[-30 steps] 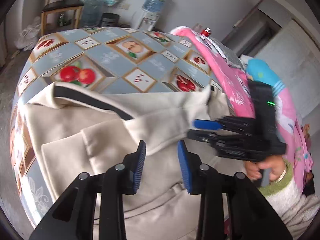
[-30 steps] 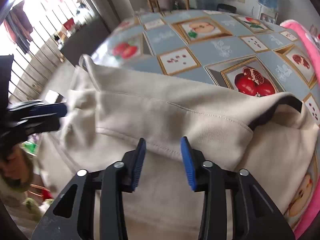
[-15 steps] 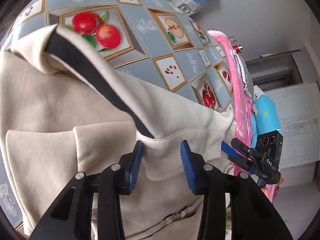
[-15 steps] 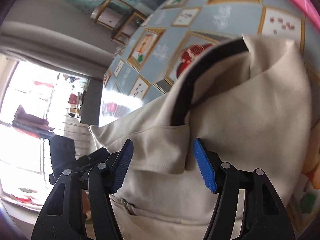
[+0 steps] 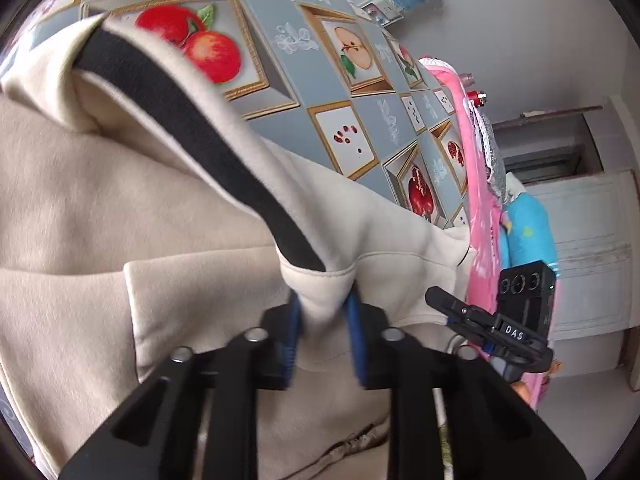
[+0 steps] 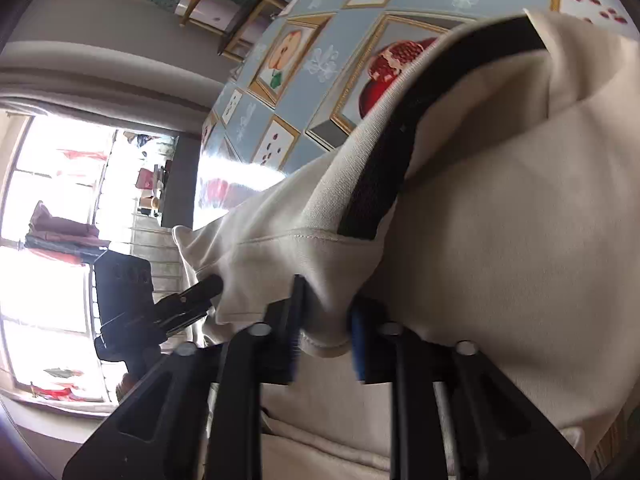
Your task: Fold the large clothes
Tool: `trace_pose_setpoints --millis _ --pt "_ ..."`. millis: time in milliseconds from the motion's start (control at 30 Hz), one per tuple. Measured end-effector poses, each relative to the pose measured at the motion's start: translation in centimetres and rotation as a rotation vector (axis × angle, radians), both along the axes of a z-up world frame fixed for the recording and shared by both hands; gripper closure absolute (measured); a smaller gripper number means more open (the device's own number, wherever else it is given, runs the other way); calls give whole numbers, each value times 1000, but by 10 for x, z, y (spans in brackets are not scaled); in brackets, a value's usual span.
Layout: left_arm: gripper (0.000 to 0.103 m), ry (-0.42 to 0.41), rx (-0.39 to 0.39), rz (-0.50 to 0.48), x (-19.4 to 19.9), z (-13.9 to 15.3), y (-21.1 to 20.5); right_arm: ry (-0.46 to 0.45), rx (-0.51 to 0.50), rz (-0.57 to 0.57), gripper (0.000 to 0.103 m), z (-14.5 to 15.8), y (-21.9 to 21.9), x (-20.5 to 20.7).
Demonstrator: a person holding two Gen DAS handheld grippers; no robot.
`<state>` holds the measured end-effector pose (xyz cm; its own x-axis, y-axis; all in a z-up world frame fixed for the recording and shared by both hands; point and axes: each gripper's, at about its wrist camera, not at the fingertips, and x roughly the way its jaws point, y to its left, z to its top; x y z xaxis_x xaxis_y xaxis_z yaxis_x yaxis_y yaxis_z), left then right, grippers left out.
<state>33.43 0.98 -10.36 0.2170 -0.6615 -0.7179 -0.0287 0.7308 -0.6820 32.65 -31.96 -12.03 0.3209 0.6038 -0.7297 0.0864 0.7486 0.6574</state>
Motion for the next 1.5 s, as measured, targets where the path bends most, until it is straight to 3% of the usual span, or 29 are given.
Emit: trace_pose_setpoints --millis 300,467,567,733,833,967,1033,1133,1267,1367,1500 --pt "95 -287 336 -113 38 41 -29 -162 -209 50 93 35 21 41" --pt "95 -321 430 -175 63 22 -39 -169 -242 58 94 18 18 70" --pt "95 -368 468 -237 52 21 -42 -197 -274 112 94 18 21 70" --pt "95 -460 530 -350 24 17 -48 -264 -418 260 92 13 31 45" --pt "94 -444 537 -347 29 14 -50 -258 -431 243 86 14 32 43" --pt "94 -426 533 -358 33 16 -49 -298 -530 145 60 46 29 23" --pt "93 -428 538 -372 33 16 -50 -370 -561 122 60 67 33 12" --pt "93 -425 543 -377 36 17 -51 -427 -428 201 62 77 56 12" --pt "93 -407 512 -355 42 17 -47 -413 -459 306 77 49 105 32" --pt "88 -384 475 -314 45 18 -36 -369 -508 330 78 24 113 36" --pt "85 -375 376 -182 44 39 -4 -381 -520 338 78 20 109 24"
